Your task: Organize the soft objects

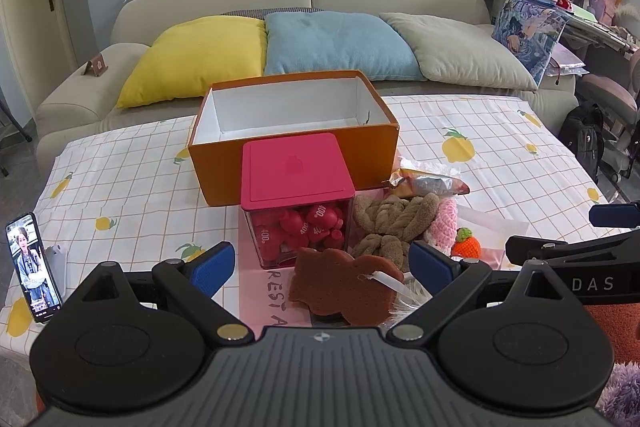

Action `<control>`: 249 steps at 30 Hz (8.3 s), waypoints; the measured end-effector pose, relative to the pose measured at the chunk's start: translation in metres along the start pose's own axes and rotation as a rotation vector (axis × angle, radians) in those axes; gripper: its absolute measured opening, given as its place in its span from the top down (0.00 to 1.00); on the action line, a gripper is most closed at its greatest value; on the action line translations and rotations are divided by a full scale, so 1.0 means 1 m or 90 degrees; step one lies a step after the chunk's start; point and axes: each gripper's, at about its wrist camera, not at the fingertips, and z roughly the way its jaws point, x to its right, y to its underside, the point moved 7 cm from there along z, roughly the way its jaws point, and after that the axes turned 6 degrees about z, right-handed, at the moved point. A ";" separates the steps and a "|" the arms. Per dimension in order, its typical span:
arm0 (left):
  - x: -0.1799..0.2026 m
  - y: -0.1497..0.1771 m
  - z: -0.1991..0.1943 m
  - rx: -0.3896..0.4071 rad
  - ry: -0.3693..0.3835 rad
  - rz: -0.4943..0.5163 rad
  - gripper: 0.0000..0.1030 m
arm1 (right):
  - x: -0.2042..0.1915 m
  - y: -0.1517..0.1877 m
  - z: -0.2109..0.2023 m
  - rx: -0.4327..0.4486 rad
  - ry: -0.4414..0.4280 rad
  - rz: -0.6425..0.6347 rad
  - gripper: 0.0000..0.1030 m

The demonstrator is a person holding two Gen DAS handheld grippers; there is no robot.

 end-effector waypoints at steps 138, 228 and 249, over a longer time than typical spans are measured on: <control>0.060 0.068 0.109 -0.310 0.319 -0.133 0.84 | 0.046 0.035 0.073 -0.162 -0.118 0.207 0.52; -0.112 -0.127 0.212 -0.093 0.108 -0.087 0.61 | -0.108 -0.199 0.268 -0.101 -0.150 -0.079 0.47; -0.071 -0.139 0.086 0.055 0.100 -0.045 0.43 | -0.083 -0.193 0.134 0.037 -0.187 -0.074 0.25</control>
